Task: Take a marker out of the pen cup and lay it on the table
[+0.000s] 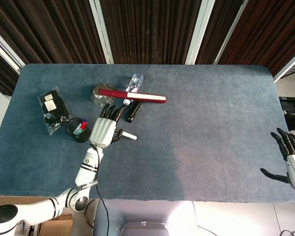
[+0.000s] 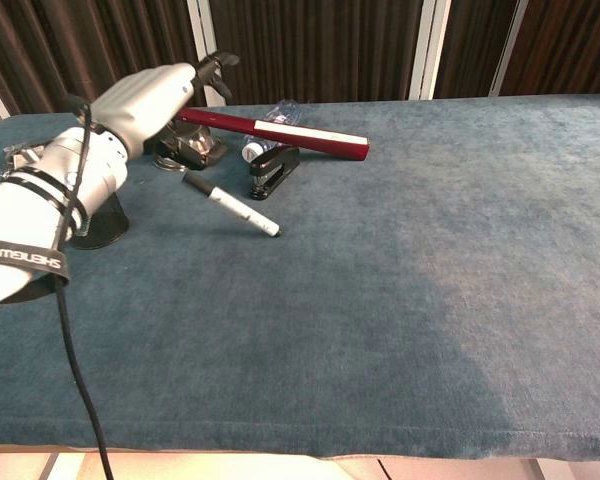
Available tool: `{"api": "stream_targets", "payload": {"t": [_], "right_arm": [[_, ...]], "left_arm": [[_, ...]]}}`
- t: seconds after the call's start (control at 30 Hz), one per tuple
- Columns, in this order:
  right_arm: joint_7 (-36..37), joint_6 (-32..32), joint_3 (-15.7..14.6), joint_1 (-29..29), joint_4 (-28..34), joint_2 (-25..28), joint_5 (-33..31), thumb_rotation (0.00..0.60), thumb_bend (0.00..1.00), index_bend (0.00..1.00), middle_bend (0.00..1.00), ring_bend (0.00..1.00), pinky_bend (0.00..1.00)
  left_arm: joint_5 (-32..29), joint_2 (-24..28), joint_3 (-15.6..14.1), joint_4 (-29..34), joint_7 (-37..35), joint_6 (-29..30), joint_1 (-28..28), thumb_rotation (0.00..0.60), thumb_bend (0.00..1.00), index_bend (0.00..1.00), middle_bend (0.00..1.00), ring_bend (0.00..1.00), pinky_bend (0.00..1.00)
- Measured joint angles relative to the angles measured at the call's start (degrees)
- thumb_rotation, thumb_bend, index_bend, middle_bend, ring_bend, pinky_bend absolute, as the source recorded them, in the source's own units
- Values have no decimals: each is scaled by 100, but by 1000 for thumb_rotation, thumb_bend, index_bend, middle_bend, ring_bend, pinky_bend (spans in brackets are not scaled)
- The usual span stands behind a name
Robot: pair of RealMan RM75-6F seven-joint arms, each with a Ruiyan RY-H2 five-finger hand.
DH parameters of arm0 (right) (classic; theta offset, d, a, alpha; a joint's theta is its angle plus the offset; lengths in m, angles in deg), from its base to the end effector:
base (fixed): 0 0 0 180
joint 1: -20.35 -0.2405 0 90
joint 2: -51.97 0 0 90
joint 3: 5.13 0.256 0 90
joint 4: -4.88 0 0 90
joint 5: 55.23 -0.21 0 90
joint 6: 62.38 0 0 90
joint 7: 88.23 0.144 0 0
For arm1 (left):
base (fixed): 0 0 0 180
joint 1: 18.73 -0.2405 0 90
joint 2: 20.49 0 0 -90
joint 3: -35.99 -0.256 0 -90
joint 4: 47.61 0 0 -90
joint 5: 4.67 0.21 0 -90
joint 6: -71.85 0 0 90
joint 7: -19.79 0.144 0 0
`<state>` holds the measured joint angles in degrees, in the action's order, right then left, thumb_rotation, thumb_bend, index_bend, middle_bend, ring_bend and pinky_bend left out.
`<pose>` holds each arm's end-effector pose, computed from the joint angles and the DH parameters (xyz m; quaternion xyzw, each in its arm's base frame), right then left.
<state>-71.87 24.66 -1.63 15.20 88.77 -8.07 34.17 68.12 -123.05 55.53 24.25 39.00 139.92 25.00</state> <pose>-0.3310 -0.1872 0.2014 0.5890 -0.3801 0.4342 0.5658 -0.0981 0.3706 -0.0188 -0.6526 -0.3072 -0.5045 0.4745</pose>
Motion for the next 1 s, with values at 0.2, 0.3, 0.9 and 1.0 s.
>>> {"api": "stream_targets", "payload": {"t": [0.2,0.3,0.9,1.0], "right_arm": [[46,-6,-1,12,-52,-5,-23,600,0,0,0,0,0],[79,-41,-5,8,-90,-2,-38,600,0,0,0,0,0],[494,-147,-117,-180,-262,-134,343,600,0,0,0,0,0],[445,-135,-148,-222,-218,-159,443,600,0,0,0,0,0]], "left_arm": [[-14,983,-104,1024,30,414,-577,600,345,24,153,55,36],[-50,1602,-214,1445,27,683,-1013,600,345,59,154,55,35],[732,3720,-1793,1865,-2039,1880,-3607,600,344,118,138,55,0],[911,3711,-2010,1877,-2025,2237,-3935,600,344,118,137,55,0]]}}
